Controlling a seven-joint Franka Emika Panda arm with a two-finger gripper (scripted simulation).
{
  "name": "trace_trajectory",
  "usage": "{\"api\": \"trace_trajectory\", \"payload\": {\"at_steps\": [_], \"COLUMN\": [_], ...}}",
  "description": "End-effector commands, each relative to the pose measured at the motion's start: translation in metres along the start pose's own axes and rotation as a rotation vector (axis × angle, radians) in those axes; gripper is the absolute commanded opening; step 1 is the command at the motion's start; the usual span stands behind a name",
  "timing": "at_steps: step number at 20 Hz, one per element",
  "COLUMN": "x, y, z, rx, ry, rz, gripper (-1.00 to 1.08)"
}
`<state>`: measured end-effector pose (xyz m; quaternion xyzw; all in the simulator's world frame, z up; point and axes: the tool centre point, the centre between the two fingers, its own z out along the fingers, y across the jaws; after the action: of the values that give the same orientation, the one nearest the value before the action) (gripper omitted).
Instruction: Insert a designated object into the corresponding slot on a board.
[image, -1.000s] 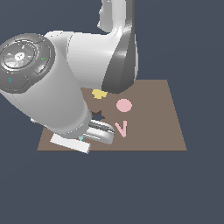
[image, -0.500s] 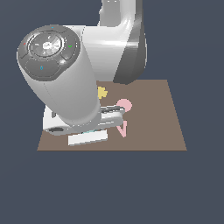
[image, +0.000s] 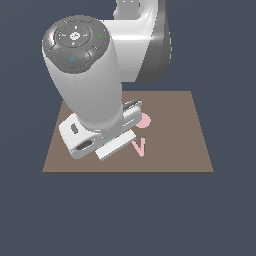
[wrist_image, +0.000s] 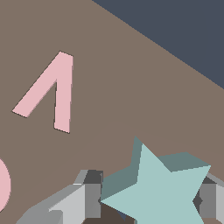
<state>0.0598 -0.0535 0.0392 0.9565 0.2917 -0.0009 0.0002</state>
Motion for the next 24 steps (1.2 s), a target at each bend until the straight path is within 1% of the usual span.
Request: {"api": "trace_trajectory", "payload": {"at_steps": [1, 6, 12, 18, 24], "x": [-0.004, -0.012, -0.02, -0.026, -0.028], "y": [-0.005, -0.012, -0.017, -0.019, -0.02], "z": [0.0, -0.001, -0.001, -0.001, -0.001], "rx": [-0.001, -0.001, -0.001, -0.001, -0.001], "ry": [0.0, 0.0, -0.001, -0.001, -0.001], "rz": [-0.1, -0.261, -0.401, -0.488, -0.521], "gripper": [-1.0, -1.0, -1.0, -1.0, -1.0]}}
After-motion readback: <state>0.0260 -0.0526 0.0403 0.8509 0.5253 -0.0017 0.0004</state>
